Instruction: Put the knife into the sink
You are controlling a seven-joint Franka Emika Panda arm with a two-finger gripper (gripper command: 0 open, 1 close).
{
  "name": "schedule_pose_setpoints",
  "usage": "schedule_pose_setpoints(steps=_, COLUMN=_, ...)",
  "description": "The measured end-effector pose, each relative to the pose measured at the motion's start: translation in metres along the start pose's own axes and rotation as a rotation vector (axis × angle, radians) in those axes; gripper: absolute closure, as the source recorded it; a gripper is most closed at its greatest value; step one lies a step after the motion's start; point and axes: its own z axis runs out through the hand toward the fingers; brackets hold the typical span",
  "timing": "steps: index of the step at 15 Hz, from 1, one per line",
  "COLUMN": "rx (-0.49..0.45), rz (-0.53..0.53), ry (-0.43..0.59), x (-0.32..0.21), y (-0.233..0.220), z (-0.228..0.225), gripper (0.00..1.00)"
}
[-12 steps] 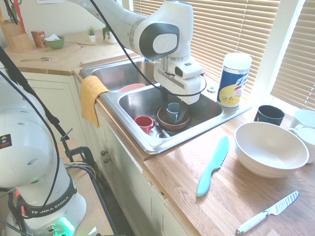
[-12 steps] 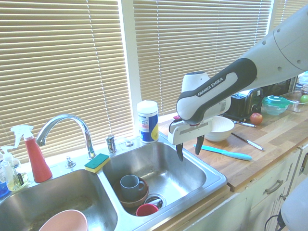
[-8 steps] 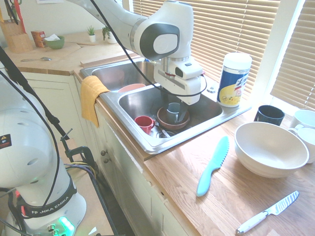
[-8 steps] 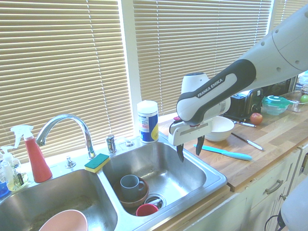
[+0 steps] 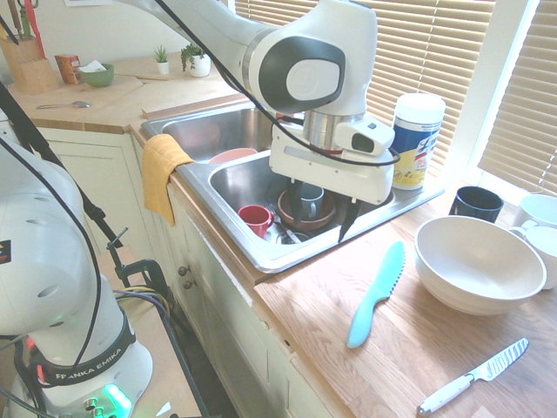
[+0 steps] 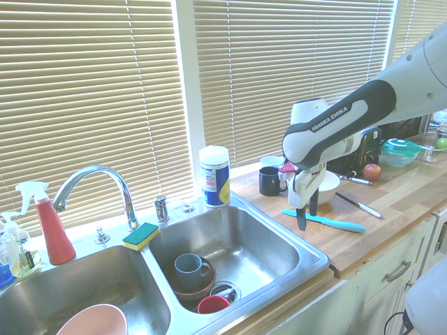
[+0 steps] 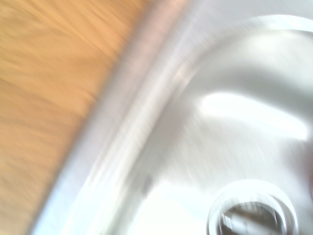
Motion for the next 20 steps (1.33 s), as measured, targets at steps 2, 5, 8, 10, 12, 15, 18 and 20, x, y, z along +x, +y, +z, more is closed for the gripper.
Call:
schedule_pose_setpoints(steps=2, rx=-0.045, rz=-0.085, ry=0.03, x=0.004, y=0.024, z=0.006, gripper=0.0)
schedule_pose_setpoints(steps=5, rx=-0.038, rz=-0.074, ry=0.049, x=0.01, y=0.044, z=0.029, gripper=0.0)
schedule_pose_setpoints(steps=8, rx=-0.034, rz=-0.056, ry=0.043, x=0.018, y=0.053, z=0.051, gripper=0.0)
schedule_pose_setpoints(steps=10, rx=-0.038, rz=-0.048, ry=0.046, x=0.024, y=0.059, z=0.061, gripper=0.0)
schedule_pose_setpoints(steps=12, rx=-0.048, rz=-0.044, ry=0.044, x=0.029, y=0.066, z=0.066, gripper=0.0)
schedule_pose_setpoints(steps=15, rx=-0.03, rz=-0.011, ry=0.036, x=0.038, y=0.072, z=0.068, gripper=1.0)
schedule_pose_setpoints(steps=18, rx=0.019, rz=0.021, ry=0.029, x=0.054, y=0.072, z=0.067, gripper=1.0)
schedule_pose_setpoints(steps=20, rx=0.021, rz=0.025, ry=0.026, x=0.061, y=0.073, z=0.067, gripper=1.0)
